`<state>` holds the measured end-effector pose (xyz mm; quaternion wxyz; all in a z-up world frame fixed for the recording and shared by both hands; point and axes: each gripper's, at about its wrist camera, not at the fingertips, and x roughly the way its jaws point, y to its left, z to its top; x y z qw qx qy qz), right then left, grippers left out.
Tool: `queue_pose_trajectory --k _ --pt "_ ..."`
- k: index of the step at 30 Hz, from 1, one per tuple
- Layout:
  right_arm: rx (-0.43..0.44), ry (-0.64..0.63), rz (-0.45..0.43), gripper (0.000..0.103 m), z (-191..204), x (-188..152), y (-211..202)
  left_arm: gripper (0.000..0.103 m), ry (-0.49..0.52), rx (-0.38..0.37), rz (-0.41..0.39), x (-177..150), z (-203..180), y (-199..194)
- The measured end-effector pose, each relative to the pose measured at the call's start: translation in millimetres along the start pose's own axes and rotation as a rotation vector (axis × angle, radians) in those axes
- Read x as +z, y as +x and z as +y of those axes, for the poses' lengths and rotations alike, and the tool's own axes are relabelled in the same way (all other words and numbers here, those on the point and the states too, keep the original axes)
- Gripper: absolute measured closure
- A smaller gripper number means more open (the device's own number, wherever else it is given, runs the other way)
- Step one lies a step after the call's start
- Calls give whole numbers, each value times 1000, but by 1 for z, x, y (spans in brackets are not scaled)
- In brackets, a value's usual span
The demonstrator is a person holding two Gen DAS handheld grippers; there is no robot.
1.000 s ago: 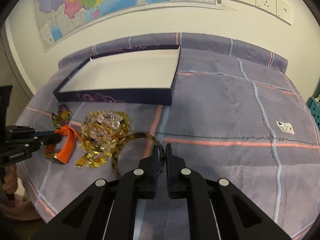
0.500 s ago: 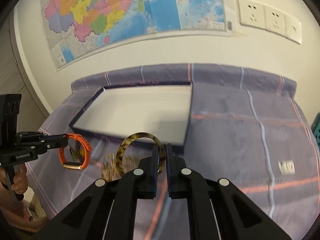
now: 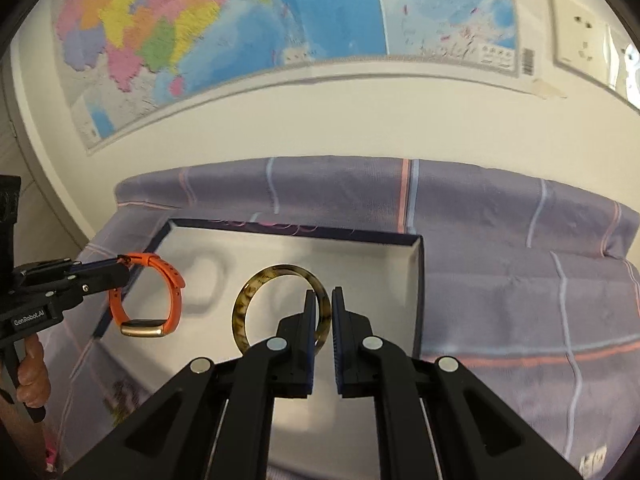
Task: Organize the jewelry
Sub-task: 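Carry the watch band into the box with left tool while right tool carries the bangle there, then move both open tools back over the jewelry pile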
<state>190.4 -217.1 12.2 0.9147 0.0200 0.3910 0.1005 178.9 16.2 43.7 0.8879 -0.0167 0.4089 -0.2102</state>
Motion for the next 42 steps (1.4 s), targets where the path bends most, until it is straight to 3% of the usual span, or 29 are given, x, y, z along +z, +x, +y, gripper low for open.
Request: queue_pose_trajectory --k 6,14,16,18,20,25,31,37,42 --pt "-32 17 55 96 -2 14 39 92 -28 26 43 16 16 40" --pt "-86 33 91 96 -5 23 59 94 -52 71 101 23 30 68" --pt "-106 31 91 91 -5 22 60 95 -54 90 111 22 33 71" --pt "-112 25 88 74 -6 20 58 95 -60 96 119 22 36 72" --pt "-121 21 66 62 -8 14 48 86 -54 106 110 20 36 67" --pt "-132 22 45 58 -23 -6 18 80 14 82 66 -4 30 30" --pt "-97 79 88 58 -42 -42 -3 77 59 77 40 -46 21 -7" --pt "12 8 28 55 -17 -71 -50 66 109 10 -22 -71 -8 -39" --pt "90 -120 67 55 19 -107 -70 64 155 -15 -20 -91 -35 -41"
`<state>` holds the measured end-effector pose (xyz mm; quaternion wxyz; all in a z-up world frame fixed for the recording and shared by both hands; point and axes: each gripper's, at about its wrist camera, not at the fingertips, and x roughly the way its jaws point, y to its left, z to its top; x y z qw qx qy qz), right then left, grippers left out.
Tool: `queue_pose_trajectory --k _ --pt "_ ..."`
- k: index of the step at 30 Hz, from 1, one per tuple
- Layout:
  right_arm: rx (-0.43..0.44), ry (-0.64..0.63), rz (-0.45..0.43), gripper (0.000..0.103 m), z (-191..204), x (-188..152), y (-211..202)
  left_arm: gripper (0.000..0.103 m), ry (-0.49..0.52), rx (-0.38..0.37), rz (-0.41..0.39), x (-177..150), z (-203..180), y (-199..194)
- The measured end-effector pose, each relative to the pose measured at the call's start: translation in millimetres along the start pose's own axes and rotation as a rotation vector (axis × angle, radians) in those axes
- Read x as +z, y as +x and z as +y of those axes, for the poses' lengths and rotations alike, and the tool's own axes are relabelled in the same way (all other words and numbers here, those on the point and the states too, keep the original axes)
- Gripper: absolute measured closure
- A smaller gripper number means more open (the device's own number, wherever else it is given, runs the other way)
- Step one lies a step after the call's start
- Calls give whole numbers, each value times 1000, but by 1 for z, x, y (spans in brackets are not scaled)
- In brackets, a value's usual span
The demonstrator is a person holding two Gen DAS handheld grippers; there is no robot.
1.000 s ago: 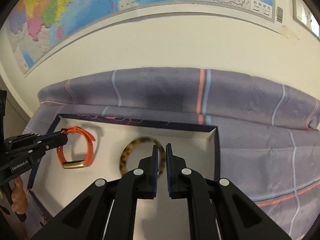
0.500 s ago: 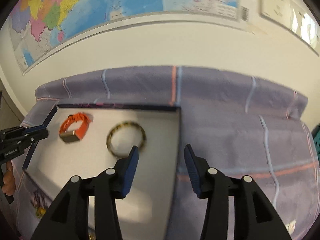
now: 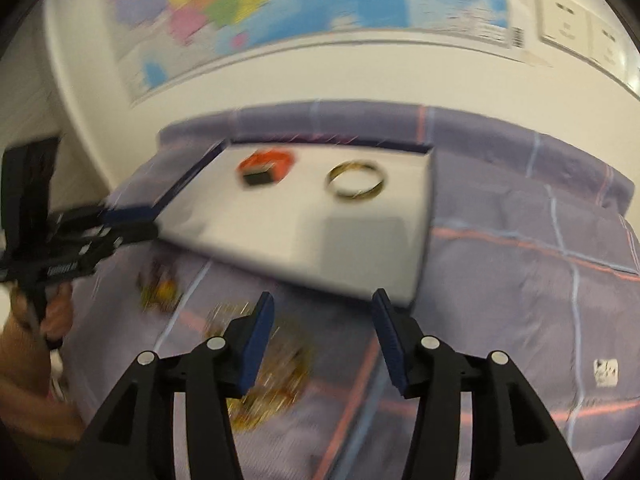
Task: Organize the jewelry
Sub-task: 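Move both open tools back over the jewelry pile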
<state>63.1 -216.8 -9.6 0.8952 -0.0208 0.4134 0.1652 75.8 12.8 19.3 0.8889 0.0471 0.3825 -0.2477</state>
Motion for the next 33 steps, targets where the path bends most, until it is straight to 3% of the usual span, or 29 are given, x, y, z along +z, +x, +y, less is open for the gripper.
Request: queue_pose_trajectory --k 4,13,15,18,23,25,26,27,29,33 --pt "1 -87 23 56 21 -18 -4 64 -5 -25 26 -19 -12 1" --pt "-38 -206 35 73 45 -19 16 64 -71 -22 41 -41 -9 -5" --pt "-57 -230 35 93 48 -19 16 64 -80 -19 44 -45 -8 -6" --pt "-54 -228 36 103 47 -20 13 63 -88 -17 47 -48 -6 -8" --pt "-14 -156 -12 103 38 -18 -10 63 -89 -17 39 -51 -5 -14" --pt "55 -108 -51 103 31 -16 -25 63 -83 -20 38 -51 -5 -15" --pt "69 -106 -60 98 31 -15 -29 63 -80 -20 36 -52 -5 -16" --pt "56 -114 -67 83 32 -14 -30 63 -78 -22 36 -52 -6 -16" --pt "12 -144 -59 65 38 -11 -23 63 -80 -17 39 -53 -5 -15" --pt "20 -194 -6 67 49 -8 4 63 -86 -15 42 -55 -5 -15"
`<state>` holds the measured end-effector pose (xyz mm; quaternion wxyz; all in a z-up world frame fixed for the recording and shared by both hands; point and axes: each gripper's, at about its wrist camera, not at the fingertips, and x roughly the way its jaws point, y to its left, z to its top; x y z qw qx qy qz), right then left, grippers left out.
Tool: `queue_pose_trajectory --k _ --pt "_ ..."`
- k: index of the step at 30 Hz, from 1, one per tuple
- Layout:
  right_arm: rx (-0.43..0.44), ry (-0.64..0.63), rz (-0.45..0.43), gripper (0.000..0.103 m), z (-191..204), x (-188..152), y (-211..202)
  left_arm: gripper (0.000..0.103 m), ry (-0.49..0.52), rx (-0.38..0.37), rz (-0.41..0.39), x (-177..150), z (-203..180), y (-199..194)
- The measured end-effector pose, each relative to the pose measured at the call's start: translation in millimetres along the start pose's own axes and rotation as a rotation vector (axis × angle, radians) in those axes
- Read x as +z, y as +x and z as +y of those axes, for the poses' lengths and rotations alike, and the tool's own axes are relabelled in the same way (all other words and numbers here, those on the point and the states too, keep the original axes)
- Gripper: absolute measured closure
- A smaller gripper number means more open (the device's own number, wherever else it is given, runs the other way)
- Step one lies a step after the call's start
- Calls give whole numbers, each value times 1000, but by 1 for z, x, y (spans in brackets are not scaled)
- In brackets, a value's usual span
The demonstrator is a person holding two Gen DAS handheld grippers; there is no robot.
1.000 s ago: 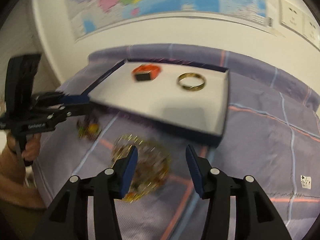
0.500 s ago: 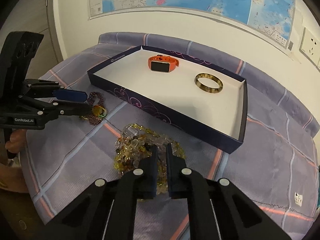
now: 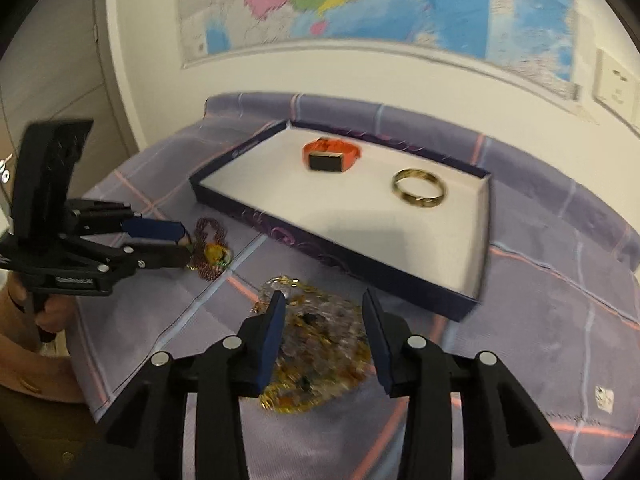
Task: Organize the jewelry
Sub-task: 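Move both open tools back over the jewelry pile, then grasp the small yellow ring with left tool while right tool grasps the clear crystal bracelet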
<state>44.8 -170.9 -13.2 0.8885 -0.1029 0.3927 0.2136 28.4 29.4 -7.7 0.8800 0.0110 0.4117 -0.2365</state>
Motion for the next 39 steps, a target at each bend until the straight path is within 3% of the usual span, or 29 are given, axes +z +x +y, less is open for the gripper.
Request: queue_pose_trajectory --k 5,6,11,16,23,26,32,39 --pt "7 -14 37 83 1 -2 20 62 -3 12 3 -3 2 -2" --pt "2 -20 38 95 2 -3 18 62 -3 12 3 -4 3 -2" --pt "32 37 12 96 -11 -7 -2 62 21 3 2 -5 0 -3" --pt "87 134 -75 96 -27 -3 -40 62 83 7 -3 -2 -11 -1" --pt "109 135 -173 96 -24 11 -75 68 106 -11 42 13 -12 20" --pt "106 129 -173 96 -23 12 -75 78 99 -17 79 15 -9 31" --pt "114 155 -138 96 -26 7 -59 82 110 -26 94 15 -13 37" --pt "113 162 -133 96 -26 7 -55 82 97 1 55 16 -14 27"
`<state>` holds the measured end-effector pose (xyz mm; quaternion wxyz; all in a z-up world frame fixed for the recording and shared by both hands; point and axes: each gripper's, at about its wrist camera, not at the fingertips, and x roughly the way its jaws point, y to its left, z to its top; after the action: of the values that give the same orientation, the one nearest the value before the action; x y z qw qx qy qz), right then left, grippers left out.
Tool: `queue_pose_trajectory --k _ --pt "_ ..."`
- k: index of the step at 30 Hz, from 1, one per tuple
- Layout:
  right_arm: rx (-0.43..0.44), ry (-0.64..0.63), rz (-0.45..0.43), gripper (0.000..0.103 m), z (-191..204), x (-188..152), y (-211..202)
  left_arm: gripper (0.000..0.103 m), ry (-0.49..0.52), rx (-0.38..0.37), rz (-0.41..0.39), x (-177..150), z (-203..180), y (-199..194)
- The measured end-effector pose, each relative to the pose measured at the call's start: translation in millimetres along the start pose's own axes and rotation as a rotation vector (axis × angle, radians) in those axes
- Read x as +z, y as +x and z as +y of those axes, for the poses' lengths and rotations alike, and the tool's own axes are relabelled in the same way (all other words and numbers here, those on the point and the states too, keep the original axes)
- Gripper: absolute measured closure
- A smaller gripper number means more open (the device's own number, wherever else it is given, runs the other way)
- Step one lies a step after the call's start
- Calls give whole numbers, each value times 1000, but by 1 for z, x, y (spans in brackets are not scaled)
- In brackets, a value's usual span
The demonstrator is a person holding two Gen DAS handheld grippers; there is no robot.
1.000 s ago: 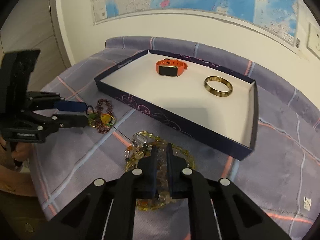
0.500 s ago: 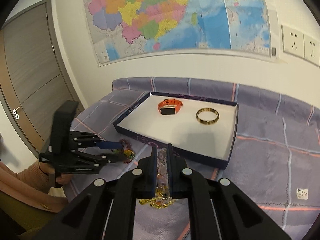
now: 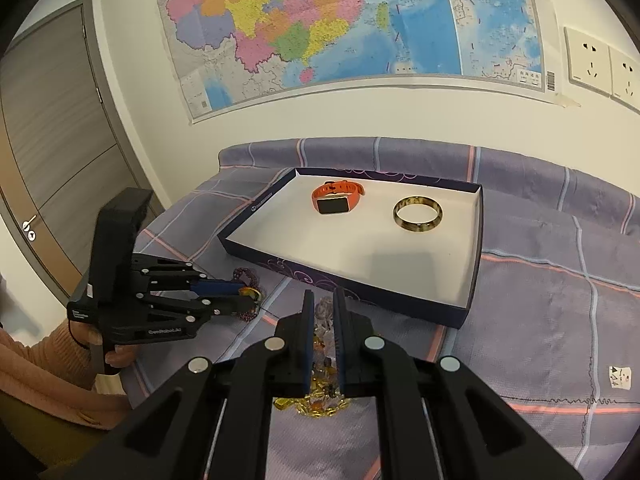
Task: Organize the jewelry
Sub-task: 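Grasp the small yellow ring with left tool while right tool grasps the clear crystal bracelet, then release the yellow ring into the box with left tool while right tool releases the crystal bracelet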
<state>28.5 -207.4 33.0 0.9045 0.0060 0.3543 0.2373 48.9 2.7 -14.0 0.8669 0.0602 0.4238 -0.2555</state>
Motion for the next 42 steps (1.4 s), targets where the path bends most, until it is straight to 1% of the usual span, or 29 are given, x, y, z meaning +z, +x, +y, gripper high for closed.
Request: queue_pose_trajectory --k 8,11,17,23,28,32,42 --pt "1 11 -16 96 -3 7 0 82 -10 -28 -75 10 1 -30" --pt "1 8 -25 96 -3 12 0 82 -5 -24 -102 17 1 -36" --pt "-4 -12 -46 96 -1 25 1 82 -10 -19 -120 33 3 -34" --pt "-25 -17 -74 96 -10 47 10 82 -22 2 -134 53 13 -27" --pt "-40 6 -75 96 -26 62 26 82 -41 40 -117 70 25 -11" --pt "-54 31 -52 96 -38 68 47 82 -61 45 -100 78 33 1" --pt "-46 68 1 96 -54 77 89 82 -102 55 -47 89 49 33"
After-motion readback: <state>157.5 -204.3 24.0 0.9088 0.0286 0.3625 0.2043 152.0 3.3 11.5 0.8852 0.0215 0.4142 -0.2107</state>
